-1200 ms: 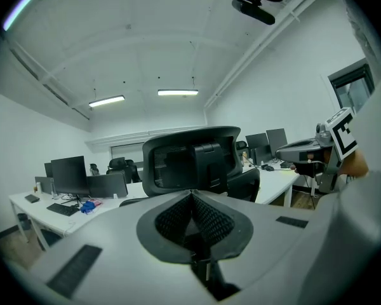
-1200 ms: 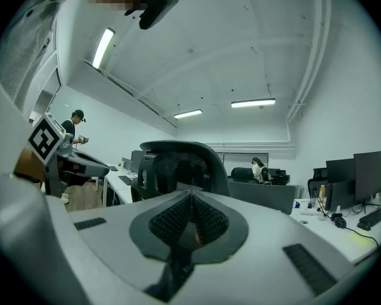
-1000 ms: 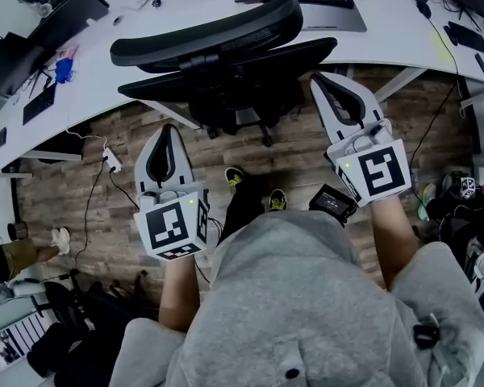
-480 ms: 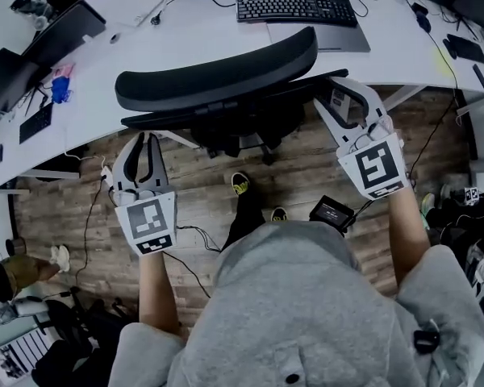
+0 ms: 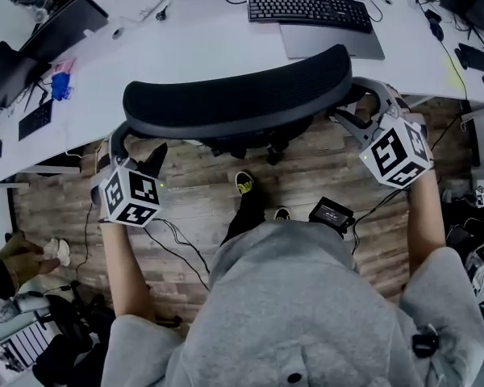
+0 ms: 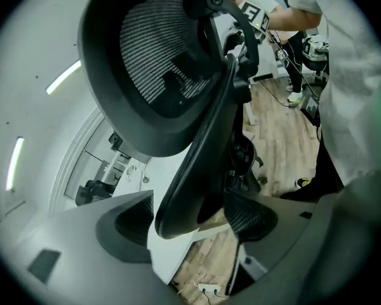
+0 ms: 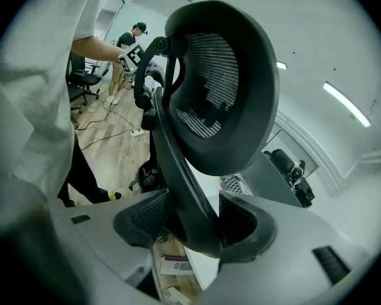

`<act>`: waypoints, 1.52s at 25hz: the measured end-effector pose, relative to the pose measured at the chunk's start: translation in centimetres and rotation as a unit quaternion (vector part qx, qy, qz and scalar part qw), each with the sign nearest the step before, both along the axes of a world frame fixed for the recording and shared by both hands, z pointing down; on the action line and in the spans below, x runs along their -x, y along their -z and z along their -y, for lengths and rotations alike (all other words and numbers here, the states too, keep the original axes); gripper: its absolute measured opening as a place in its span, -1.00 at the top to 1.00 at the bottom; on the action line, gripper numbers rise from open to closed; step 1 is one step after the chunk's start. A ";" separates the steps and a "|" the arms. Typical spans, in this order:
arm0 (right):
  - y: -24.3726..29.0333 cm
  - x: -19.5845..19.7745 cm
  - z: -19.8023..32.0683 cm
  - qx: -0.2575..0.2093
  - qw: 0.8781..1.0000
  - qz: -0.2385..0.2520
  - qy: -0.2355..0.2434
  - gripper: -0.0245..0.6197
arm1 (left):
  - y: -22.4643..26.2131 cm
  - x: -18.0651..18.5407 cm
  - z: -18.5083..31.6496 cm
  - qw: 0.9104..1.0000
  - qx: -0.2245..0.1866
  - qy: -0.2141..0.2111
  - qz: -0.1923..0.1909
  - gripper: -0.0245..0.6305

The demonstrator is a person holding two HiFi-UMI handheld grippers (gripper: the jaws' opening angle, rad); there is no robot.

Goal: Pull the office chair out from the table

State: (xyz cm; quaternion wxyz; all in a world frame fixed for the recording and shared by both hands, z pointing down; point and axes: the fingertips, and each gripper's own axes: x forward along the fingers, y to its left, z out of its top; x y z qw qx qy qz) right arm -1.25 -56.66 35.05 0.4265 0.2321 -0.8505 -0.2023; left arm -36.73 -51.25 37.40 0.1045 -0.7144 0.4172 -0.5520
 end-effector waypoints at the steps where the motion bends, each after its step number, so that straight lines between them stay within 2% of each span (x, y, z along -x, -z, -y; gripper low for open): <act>1: -0.2 0.0 0.3 0.008 1.000 -0.011 0.004 0.20 | -0.4 0.1 0.6 1.000 0.010 -0.007 0.001 -0.08; 8: -2.6 1.2 2.0 0.040 0.995 -0.084 0.044 0.20 | -3.3 -0.1 3.1 0.994 0.066 -0.067 0.051 -0.08; 10: -3.7 1.4 2.8 0.011 0.993 -0.113 0.043 0.20 | -3.6 -0.4 4.0 0.995 0.051 -0.072 0.048 -0.01; 12: -4.9 1.6 3.7 -0.045 0.988 -0.145 0.036 0.20 | -3.2 -0.5 4.5 0.996 0.021 -0.073 0.041 0.26; 13: -5.0 1.7 4.0 -0.063 0.987 -0.146 0.031 0.41 | -3.1 -0.4 4.5 0.996 0.014 -0.074 0.042 0.34; 17: -4.9 1.5 3.8 -0.070 0.988 -0.136 0.019 0.41 | -3.2 -0.6 4.2 0.995 0.012 -0.079 0.051 0.40; 24: -5.0 1.3 3.6 -0.073 0.988 -0.138 0.016 0.41 | -3.1 -0.8 4.0 0.996 -0.001 -0.072 0.049 0.39; 38: -5.1 -0.6 2.0 -0.073 0.986 -0.145 0.039 0.46 | -2.8 -3.1 1.1 0.997 -0.001 -0.055 0.049 0.39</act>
